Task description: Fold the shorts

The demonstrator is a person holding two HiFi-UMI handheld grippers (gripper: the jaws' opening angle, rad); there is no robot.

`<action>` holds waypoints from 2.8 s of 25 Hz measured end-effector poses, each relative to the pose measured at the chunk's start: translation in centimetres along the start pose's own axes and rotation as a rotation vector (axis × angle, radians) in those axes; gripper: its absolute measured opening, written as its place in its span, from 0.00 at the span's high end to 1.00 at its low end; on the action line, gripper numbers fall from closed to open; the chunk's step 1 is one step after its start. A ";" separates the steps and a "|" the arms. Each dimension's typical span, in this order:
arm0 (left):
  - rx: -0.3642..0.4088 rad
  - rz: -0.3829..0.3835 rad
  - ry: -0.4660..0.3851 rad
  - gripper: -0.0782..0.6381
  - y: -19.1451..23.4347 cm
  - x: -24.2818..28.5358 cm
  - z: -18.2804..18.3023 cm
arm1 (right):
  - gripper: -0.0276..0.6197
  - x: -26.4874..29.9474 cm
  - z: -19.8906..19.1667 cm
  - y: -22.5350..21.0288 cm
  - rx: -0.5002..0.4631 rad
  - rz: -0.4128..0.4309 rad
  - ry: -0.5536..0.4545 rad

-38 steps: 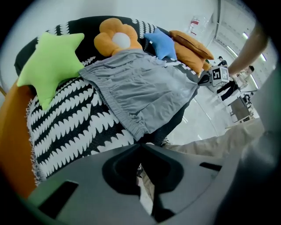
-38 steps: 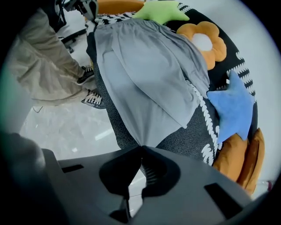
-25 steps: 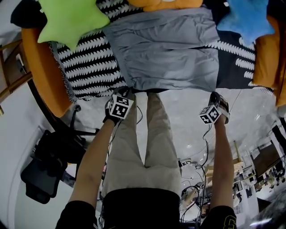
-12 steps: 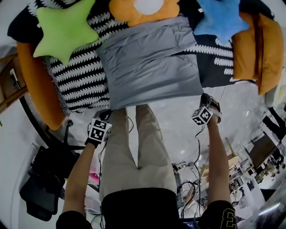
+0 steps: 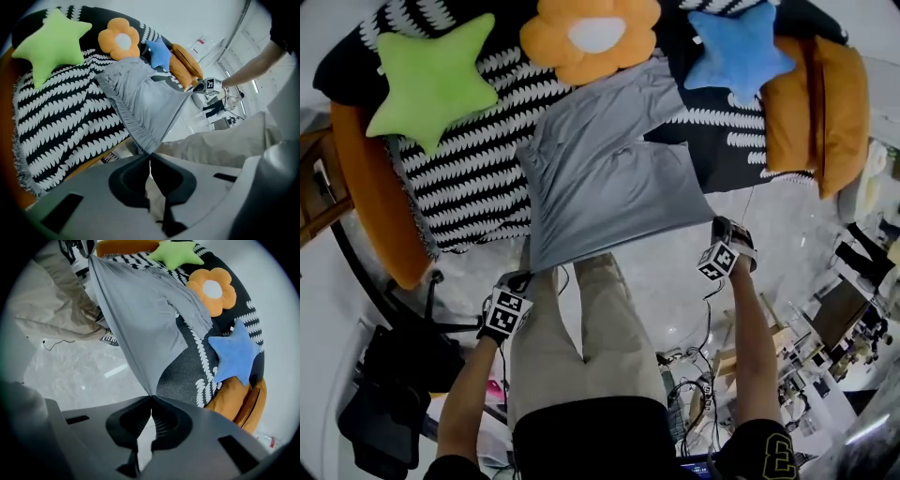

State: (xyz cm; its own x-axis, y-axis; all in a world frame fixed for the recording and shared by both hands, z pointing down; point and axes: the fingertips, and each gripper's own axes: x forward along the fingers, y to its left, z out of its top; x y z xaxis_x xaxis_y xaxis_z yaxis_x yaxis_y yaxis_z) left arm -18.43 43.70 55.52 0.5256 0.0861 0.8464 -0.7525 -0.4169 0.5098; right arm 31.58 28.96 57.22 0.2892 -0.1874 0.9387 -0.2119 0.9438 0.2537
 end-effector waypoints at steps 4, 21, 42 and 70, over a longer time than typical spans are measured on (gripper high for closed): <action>-0.044 0.010 -0.032 0.86 -0.1 -0.8 1.3 | 0.93 -1.0 0.3 -2.3 -0.008 -0.018 -0.010; -0.135 0.178 -0.268 0.86 9.9 -6.1 14.2 | 0.93 0.9 12.6 -22.1 0.060 -0.167 -0.130; -0.157 0.432 -0.318 0.72 21.6 -10.5 22.3 | 0.71 -1.7 25.1 -30.3 0.755 -0.188 -0.361; 1.597 0.079 0.346 0.63 10.5 6.1 40.5 | 0.64 -0.6 31.7 -7.7 1.103 0.202 -0.510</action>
State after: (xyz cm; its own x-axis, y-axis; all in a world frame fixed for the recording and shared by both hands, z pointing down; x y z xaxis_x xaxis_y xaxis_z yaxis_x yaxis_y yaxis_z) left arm -7.07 3.20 59.85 0.2341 0.1153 0.9654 0.4943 -0.8691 -0.0161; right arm 3.47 13.21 62.10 -0.1849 -0.3833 0.9049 -0.9571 0.2791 -0.0774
